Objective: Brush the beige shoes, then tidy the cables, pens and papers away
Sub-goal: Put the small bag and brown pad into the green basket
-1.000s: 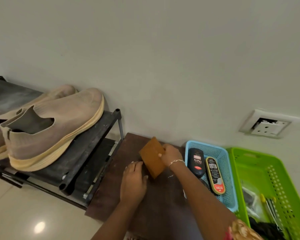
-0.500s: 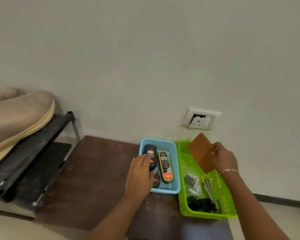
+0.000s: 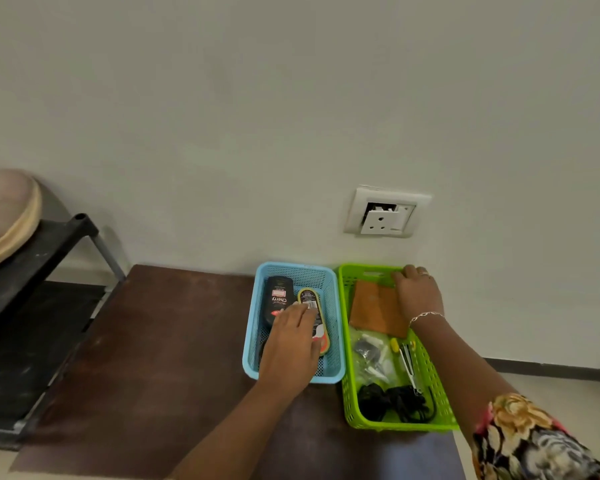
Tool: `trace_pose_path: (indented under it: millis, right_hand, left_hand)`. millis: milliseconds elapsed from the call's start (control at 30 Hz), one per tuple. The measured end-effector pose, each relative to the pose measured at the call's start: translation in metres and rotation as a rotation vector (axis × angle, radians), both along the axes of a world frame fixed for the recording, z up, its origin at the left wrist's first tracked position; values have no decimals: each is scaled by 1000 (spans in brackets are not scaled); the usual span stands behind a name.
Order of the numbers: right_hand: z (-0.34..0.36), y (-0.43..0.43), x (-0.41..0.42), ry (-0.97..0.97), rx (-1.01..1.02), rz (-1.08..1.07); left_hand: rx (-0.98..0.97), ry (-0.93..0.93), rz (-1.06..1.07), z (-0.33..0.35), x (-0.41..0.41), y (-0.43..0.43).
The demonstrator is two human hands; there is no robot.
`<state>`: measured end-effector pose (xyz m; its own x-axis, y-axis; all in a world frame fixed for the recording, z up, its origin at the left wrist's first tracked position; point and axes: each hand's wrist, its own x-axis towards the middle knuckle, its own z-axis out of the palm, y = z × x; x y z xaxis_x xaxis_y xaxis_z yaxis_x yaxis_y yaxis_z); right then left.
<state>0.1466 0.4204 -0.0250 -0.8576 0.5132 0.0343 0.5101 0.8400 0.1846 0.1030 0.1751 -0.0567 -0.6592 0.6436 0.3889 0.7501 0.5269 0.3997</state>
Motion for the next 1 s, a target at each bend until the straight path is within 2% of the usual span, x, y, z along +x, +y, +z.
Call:
trace_pose_path:
  millis: [67, 167, 200, 267, 367, 500, 667, 900, 1000]
  right_hand:
    - [-8, -8, 4, 44, -118, -56]
    - [-23, -18, 13, -226, -298, -43]
    - [-25, -21, 16, -261, -313, -24]
    - [-23, -27, 24, -190, -339, -61]
    - [-3, -50, 33, 31, -378, -135]
    - [27, -101, 41, 216, -393, -19]
    - [65, -192, 38, 413, -513, 111]
    - [110, -341, -3, 418, -729, 317]
    - [125, -400, -28, 344, -749, 415]
  left_hand:
    - [-5, -25, 3, -6, 2, 0]
    - [-10, -36, -11, -7, 5, -3]
    - [-13, -41, -17, -5, 6, -5]
    - [-20, -43, -12, 1, 8, -13]
    - [-14, -21, 12, 20, 10, -34]
    - [-30, 51, 51, 49, 17, -77]
    - [-96, 79, 176, 80, 29, -153]
    - [-96, -18, 416, 131, 18, -284]
    - [-42, -14, 482, 141, 3, -335]
